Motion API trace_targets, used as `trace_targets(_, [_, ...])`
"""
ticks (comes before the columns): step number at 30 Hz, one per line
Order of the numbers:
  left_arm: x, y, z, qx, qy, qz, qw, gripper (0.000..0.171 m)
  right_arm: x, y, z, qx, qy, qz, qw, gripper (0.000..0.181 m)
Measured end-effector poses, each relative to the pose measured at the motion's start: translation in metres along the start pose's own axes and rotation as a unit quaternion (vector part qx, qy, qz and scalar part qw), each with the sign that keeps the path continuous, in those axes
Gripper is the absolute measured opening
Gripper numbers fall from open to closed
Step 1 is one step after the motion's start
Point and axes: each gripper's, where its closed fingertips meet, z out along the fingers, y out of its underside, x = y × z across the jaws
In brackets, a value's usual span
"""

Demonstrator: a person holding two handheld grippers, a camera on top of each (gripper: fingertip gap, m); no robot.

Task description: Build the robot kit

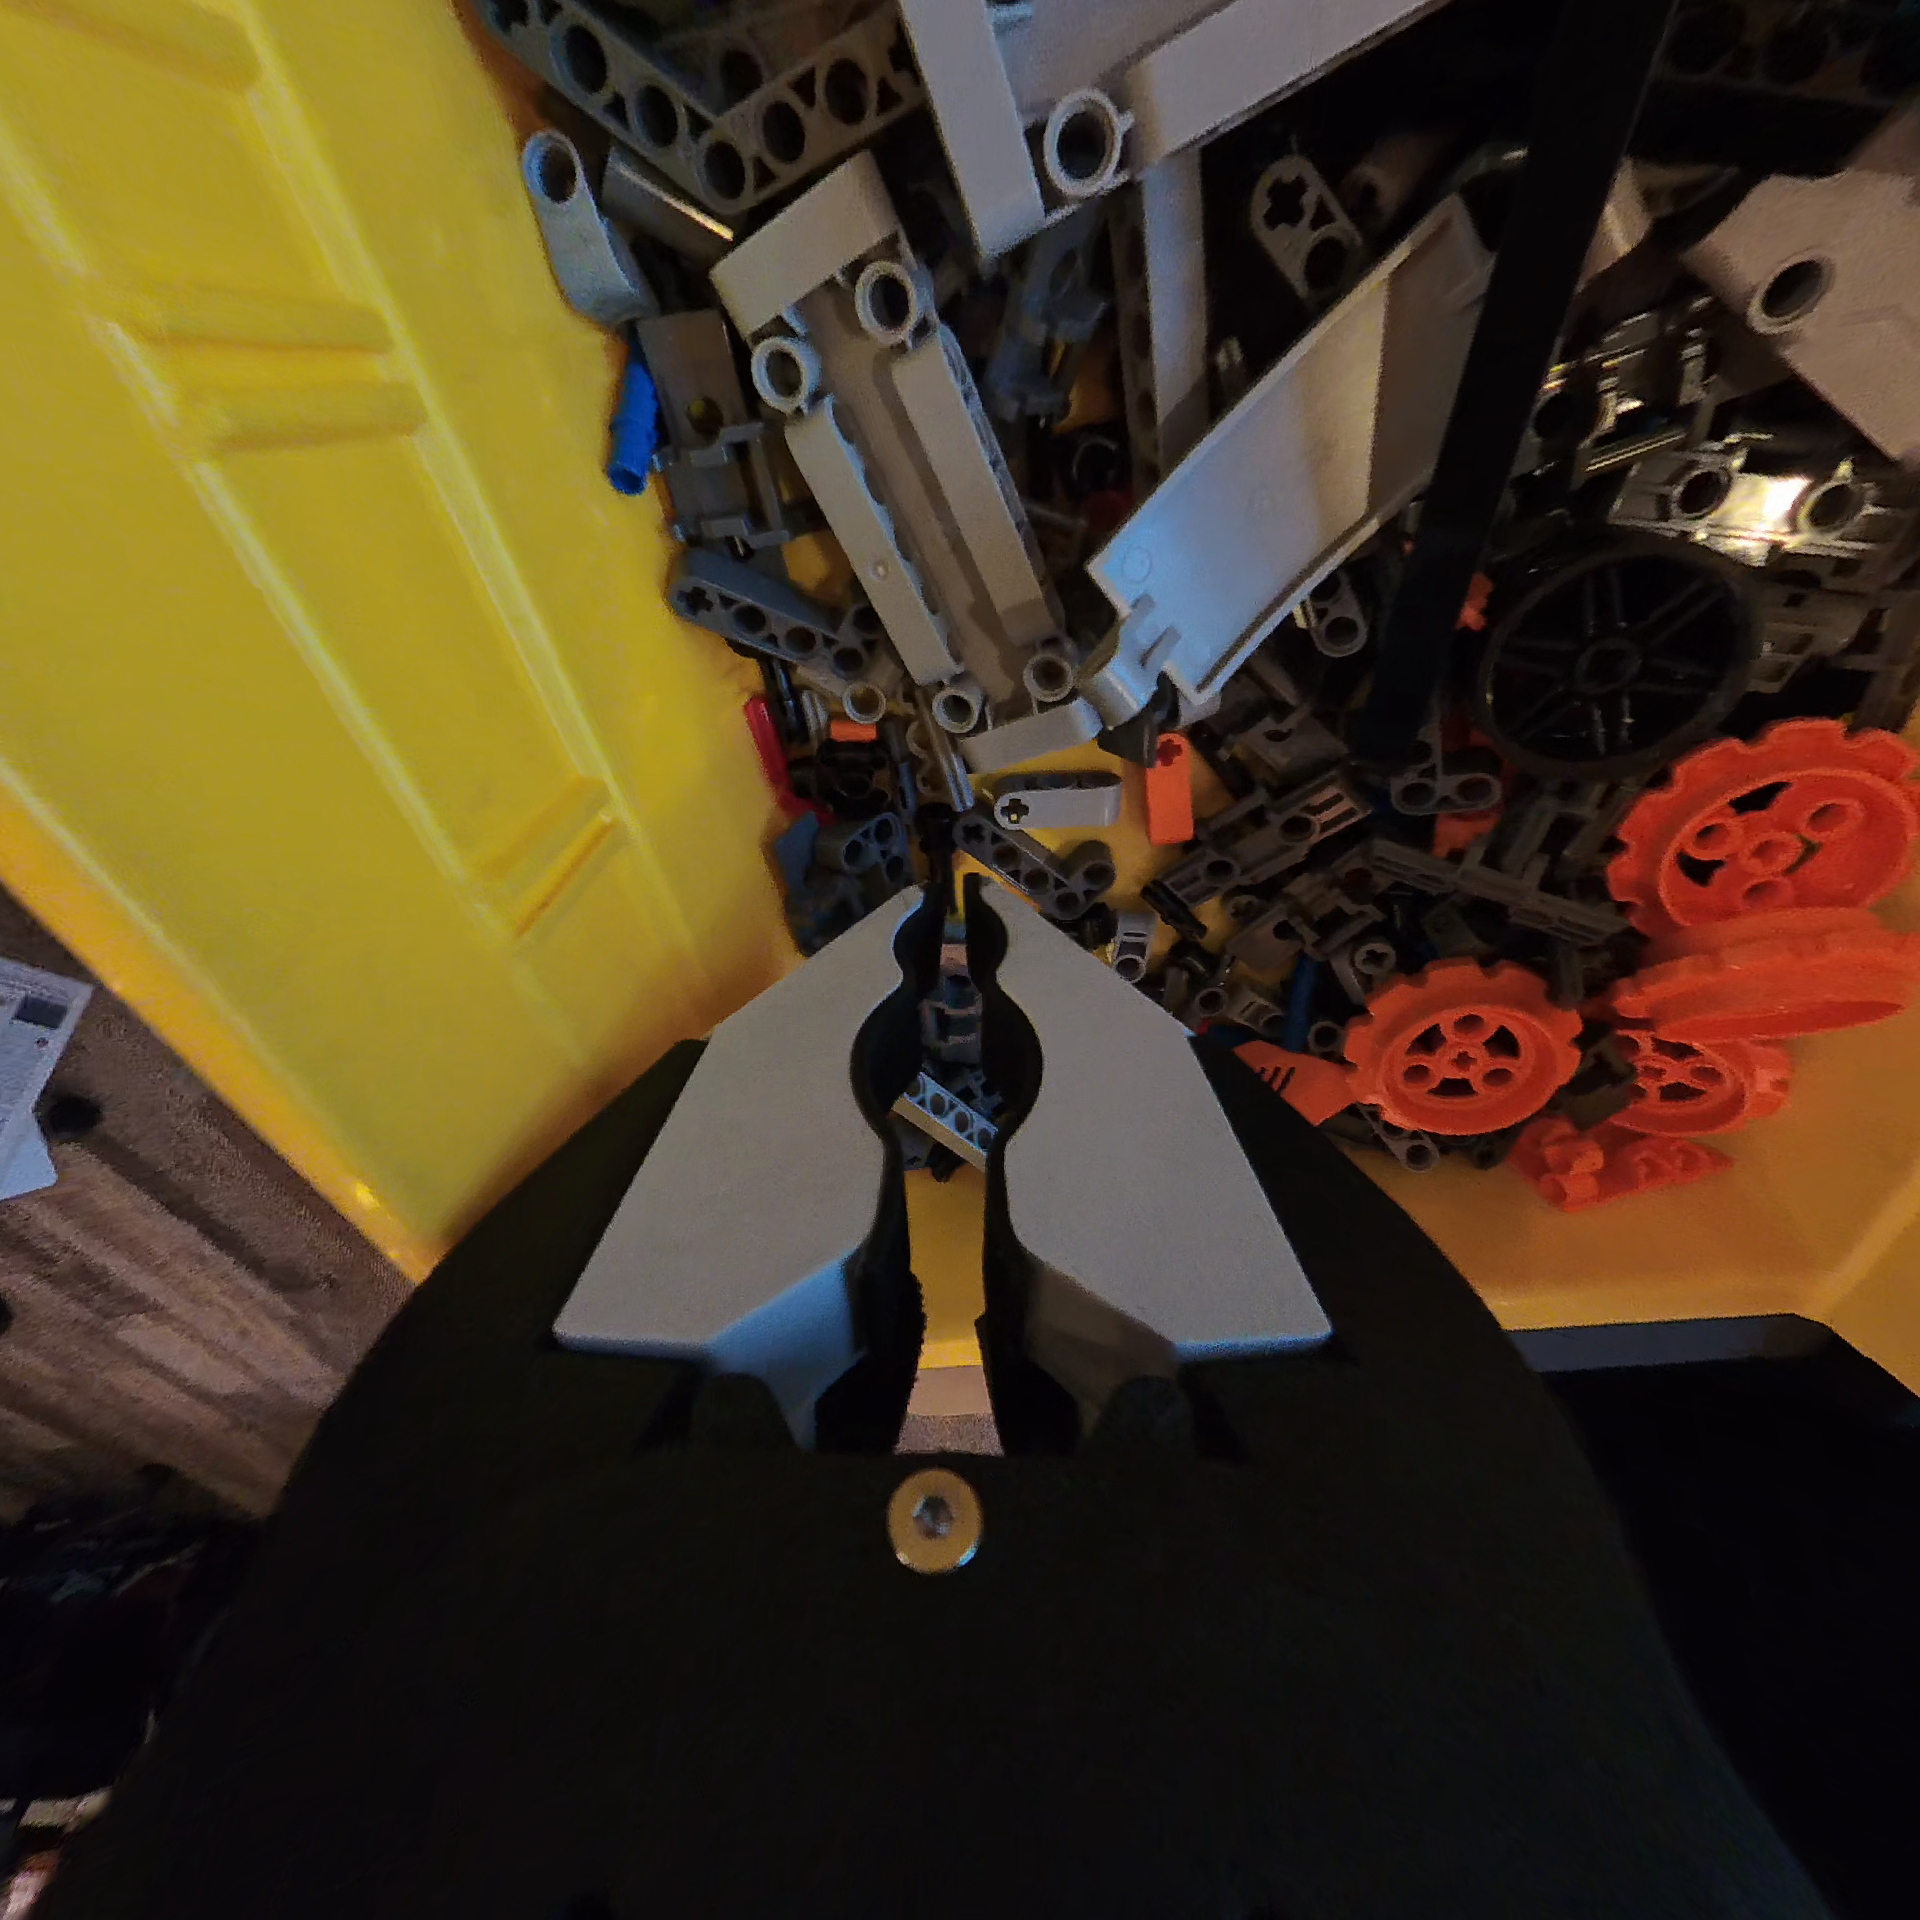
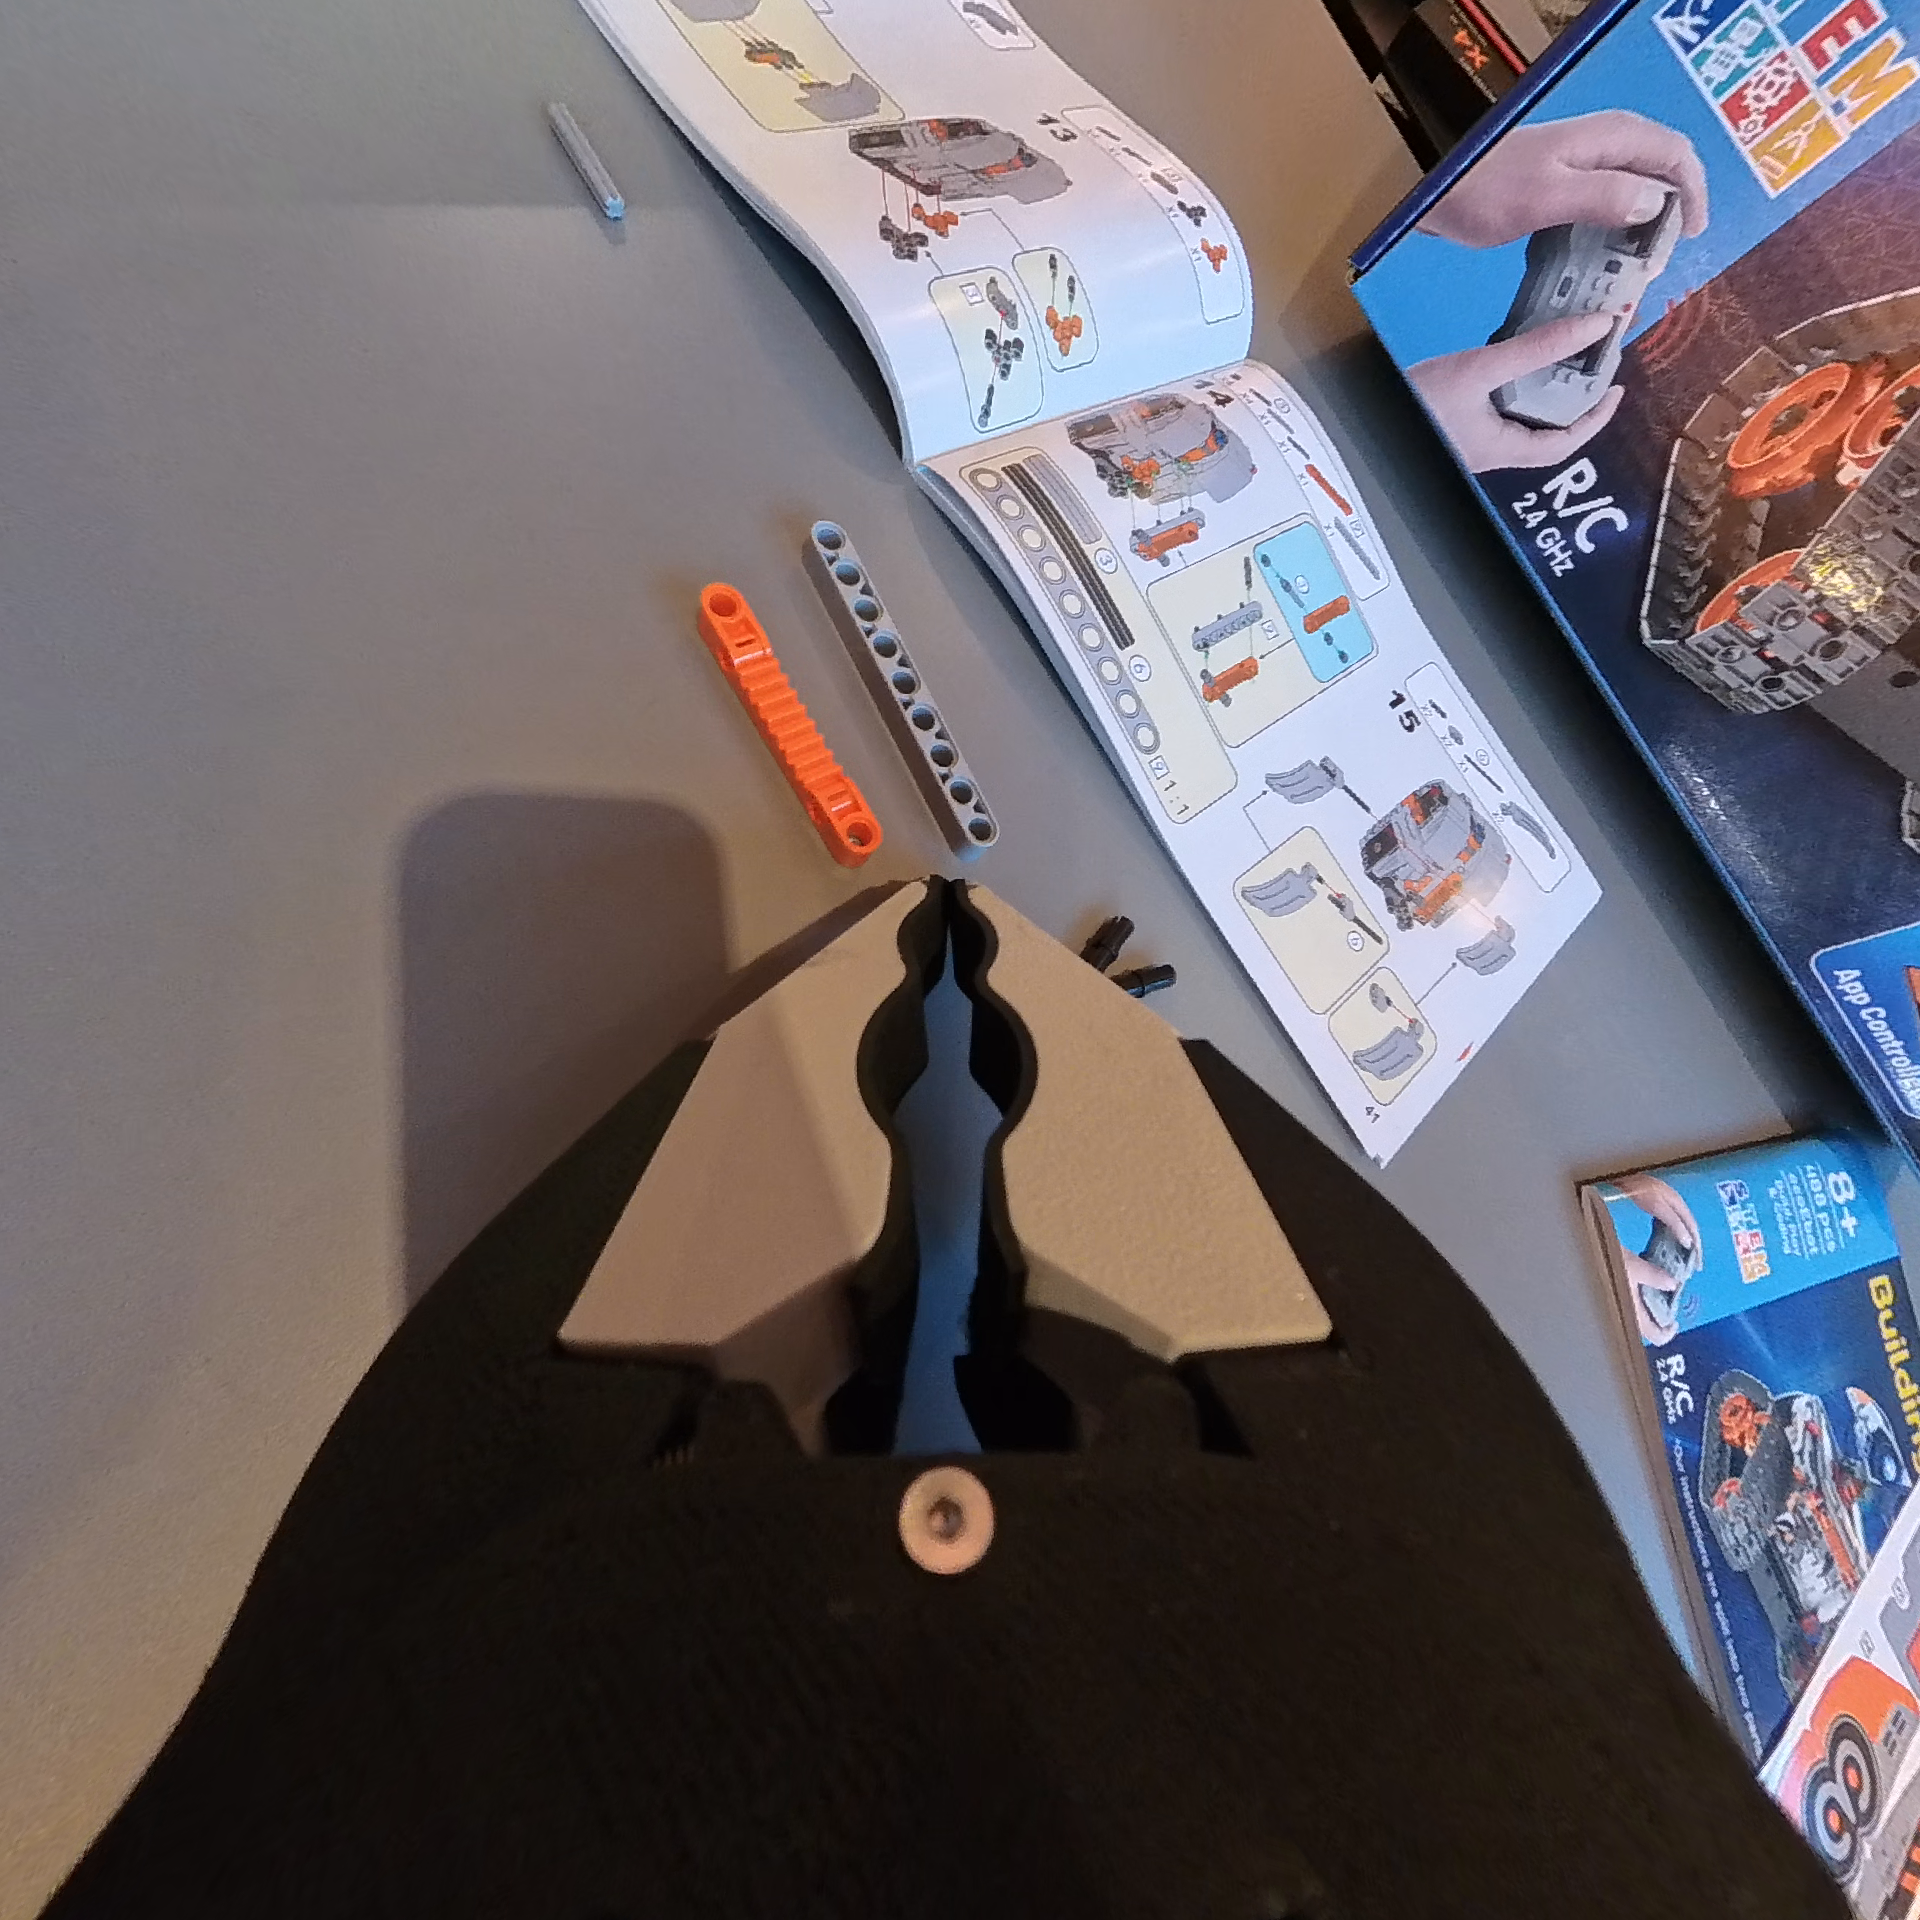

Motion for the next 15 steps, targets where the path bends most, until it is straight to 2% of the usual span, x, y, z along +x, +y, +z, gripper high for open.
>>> trace_targets(7, [0.001, 0.001, 0.009, -0.024, -0.006, 0.001, 1.000, 0.004, -0.004, -0.002, 0.001, -0.001, -0.001, -0.005, 1.000, 0.000])
trace_targets(12, [-0.001, 0.002, 0.008, -0.030, -0.018, 0.005, 0.999, 0.000, -0.006, -0.003, 0.000, -0.002, -0.001, -0.011, 1.000, 0.000])
trace_targets(15, [-0.007, -0.002, -0.009, 0.013, -0.033, -0.008, 0.999, 0.000, -0.006, -0.003, 0.000, -0.003, -0.002, -0.014, 1.000, 0.000])
